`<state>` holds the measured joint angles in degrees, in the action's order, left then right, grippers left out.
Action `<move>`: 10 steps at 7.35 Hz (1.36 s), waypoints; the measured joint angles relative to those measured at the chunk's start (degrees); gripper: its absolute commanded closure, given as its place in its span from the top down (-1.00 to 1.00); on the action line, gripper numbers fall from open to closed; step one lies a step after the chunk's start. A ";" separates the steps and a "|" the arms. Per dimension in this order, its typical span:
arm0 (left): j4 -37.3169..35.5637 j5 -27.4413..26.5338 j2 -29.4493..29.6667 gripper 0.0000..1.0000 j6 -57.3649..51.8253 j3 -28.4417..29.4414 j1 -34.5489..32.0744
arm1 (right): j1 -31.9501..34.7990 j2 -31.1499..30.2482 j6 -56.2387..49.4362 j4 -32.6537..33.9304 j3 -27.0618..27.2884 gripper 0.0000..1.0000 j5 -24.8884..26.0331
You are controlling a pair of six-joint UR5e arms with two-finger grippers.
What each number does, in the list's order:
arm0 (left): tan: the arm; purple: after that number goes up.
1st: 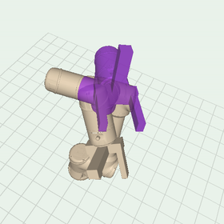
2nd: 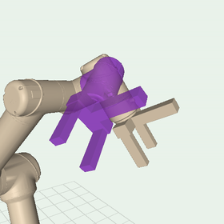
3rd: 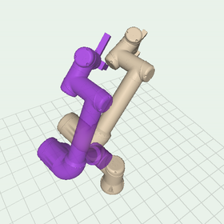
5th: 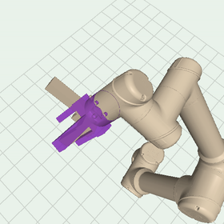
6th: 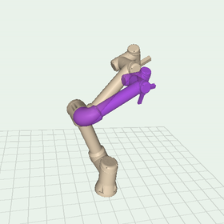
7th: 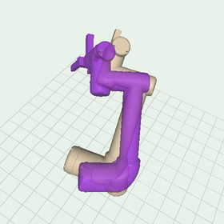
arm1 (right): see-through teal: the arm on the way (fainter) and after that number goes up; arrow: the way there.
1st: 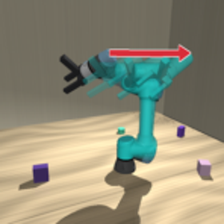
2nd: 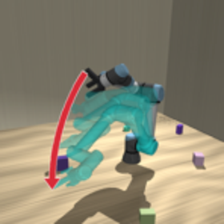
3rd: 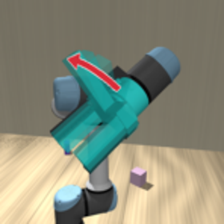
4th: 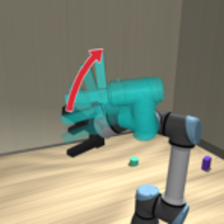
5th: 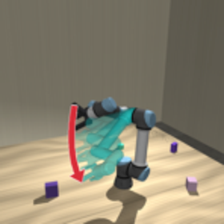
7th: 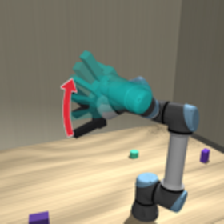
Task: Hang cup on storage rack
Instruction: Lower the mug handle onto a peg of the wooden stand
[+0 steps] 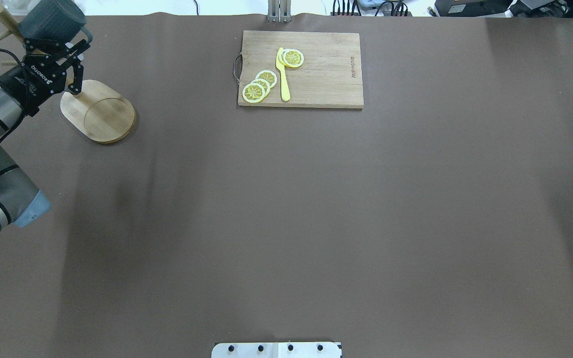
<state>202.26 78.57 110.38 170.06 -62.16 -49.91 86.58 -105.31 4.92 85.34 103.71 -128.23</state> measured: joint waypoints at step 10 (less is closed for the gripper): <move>3.33 2.46 -0.69 0.97 -2.24 0.42 0.34 | 0.00 0.04 0.00 0.00 -0.08 1.00 0.09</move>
<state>205.59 81.04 109.70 167.83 -61.74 -49.58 86.57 -105.27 4.92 85.34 103.63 -128.14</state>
